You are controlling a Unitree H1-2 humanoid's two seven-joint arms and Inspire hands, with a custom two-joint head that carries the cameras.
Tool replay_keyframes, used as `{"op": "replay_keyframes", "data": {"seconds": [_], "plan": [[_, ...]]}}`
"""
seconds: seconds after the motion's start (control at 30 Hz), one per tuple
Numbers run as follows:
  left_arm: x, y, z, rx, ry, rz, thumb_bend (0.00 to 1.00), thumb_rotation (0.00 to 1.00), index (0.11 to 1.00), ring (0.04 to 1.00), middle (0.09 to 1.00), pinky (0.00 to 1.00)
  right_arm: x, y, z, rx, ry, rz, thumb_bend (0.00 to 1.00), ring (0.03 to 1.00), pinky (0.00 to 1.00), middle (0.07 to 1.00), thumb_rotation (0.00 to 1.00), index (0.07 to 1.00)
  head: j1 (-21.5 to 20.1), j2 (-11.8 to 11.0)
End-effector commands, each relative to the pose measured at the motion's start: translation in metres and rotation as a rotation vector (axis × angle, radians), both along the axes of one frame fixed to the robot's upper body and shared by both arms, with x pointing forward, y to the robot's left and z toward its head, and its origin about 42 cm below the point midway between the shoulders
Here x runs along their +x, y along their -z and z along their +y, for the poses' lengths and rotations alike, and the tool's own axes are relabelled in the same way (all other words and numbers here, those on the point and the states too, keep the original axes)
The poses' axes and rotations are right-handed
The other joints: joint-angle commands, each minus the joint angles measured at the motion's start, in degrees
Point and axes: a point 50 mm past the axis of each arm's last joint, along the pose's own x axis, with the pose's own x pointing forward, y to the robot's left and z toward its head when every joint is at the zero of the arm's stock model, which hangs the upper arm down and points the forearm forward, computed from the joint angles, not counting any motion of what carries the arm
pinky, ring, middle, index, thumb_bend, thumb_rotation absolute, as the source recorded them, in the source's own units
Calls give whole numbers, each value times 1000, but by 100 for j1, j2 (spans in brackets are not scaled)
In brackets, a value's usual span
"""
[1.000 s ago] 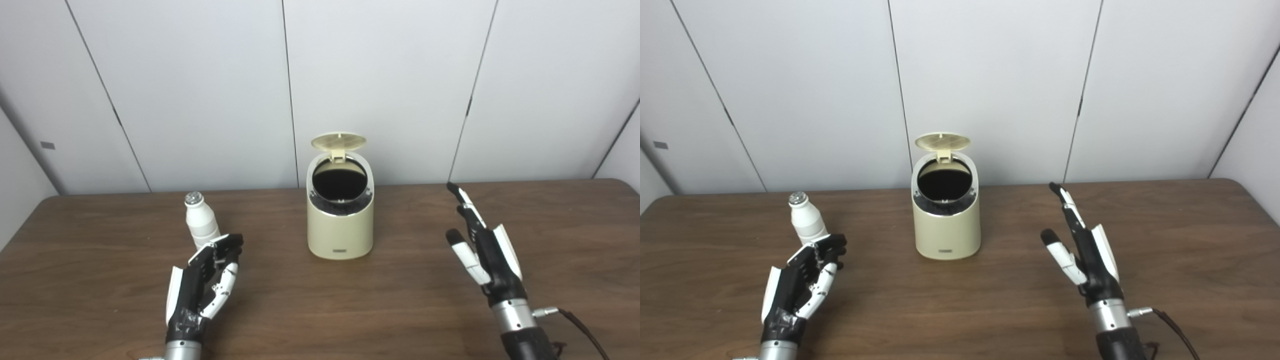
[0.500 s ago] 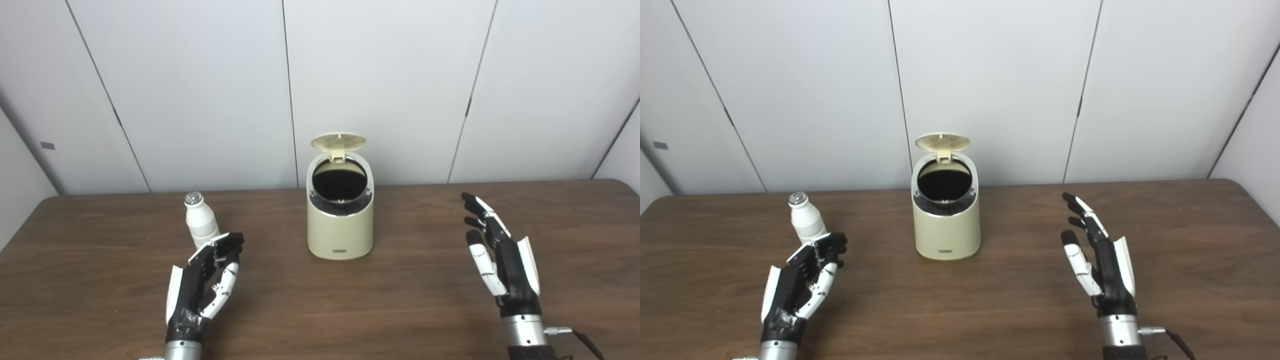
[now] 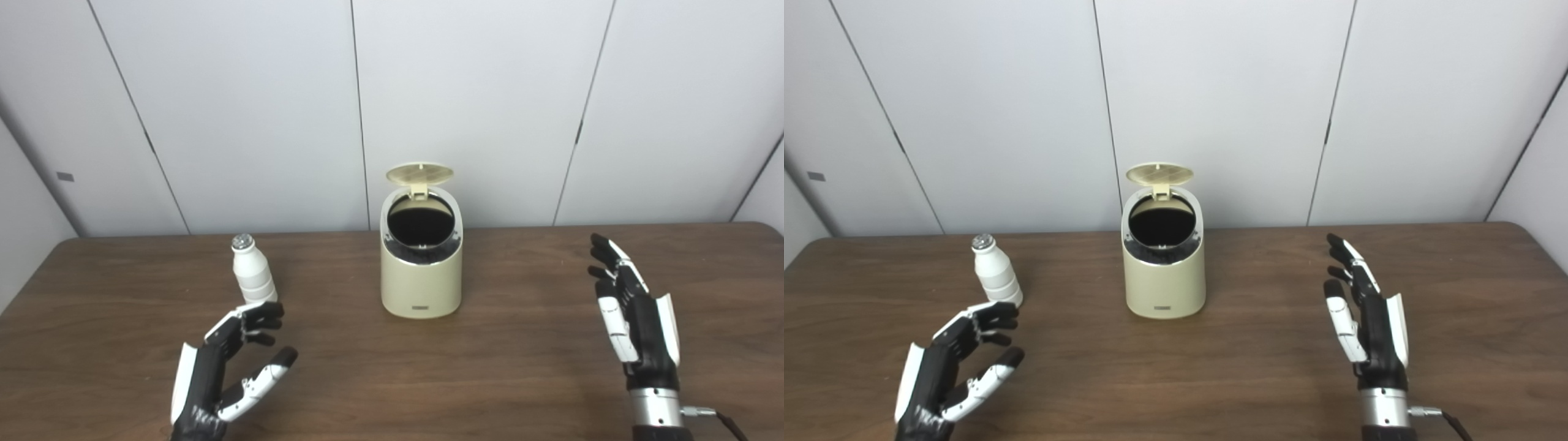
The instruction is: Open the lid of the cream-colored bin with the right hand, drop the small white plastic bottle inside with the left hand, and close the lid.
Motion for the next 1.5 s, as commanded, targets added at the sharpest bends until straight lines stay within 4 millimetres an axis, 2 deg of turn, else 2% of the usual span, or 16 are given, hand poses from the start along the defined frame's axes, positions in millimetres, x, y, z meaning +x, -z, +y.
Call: {"op": "replay_keyframes", "data": {"seconds": [0.0,0.07,0.13,0.23,0.37,0.5,0.63,0.77,0.87,0.97,1.07,1.17,1.47], "plan": [[-5,-13,3,-13,-7,-54,703,374,692,661,695,570,-4,10,0,3,0,-6,287,864,772,878,954,844,94,-23],[-14,-10,9,-42,-44,-41,743,359,694,668,699,577,-2,11,-3,3,4,-3,277,860,781,872,952,837,169,-50],[-21,-6,16,-66,-121,-33,729,331,706,685,713,600,0,12,-5,13,-1,3,271,868,794,876,934,845,234,-79],[-26,-2,23,-87,-254,-60,720,343,749,710,744,611,2,13,-8,11,-2,2,286,871,795,878,924,847,320,-113],[-24,0,30,-148,-339,-106,688,318,778,733,775,626,4,13,-10,16,-5,3,297,868,791,872,914,834,423,-152],[-19,-1,37,-178,-393,-104,720,270,817,771,815,676,4,13,-11,10,-5,3,293,861,780,866,919,831,476,-173],[-11,-4,43,-139,-425,-76,734,276,830,778,812,694,4,13,-11,17,-7,4,268,867,788,871,900,834,496,-180],[0,-8,46,-121,-390,-13,816,254,850,788,811,696,3,13,-13,16,-9,1,259,866,780,872,887,835,551,-170],[10,-9,47,-111,-330,36,835,231,885,805,847,677,3,12,-15,10,-7,1,275,864,777,873,899,837,570,-167],[18,-6,46,-49,-292,94,855,271,904,818,868,673,3,11,-15,5,-6,-3,279,861,774,869,904,837,581,-159],[21,-3,43,-17,-280,137,957,317,894,811,863,678,3,11,-16,4,-6,-4,281,860,773,867,896,835,599,-148],[25,0,41,-17,-255,162,993,317,896,819,866,696,3,11,-17,5,-9,-1,272,863,778,869,891,837,591,-154],[38,4,37,6,-215,184,1000,264,867,808,840,718,3,9,-16,-33,-9,-7,258,857,760,865,884,833,588,-179]]}}
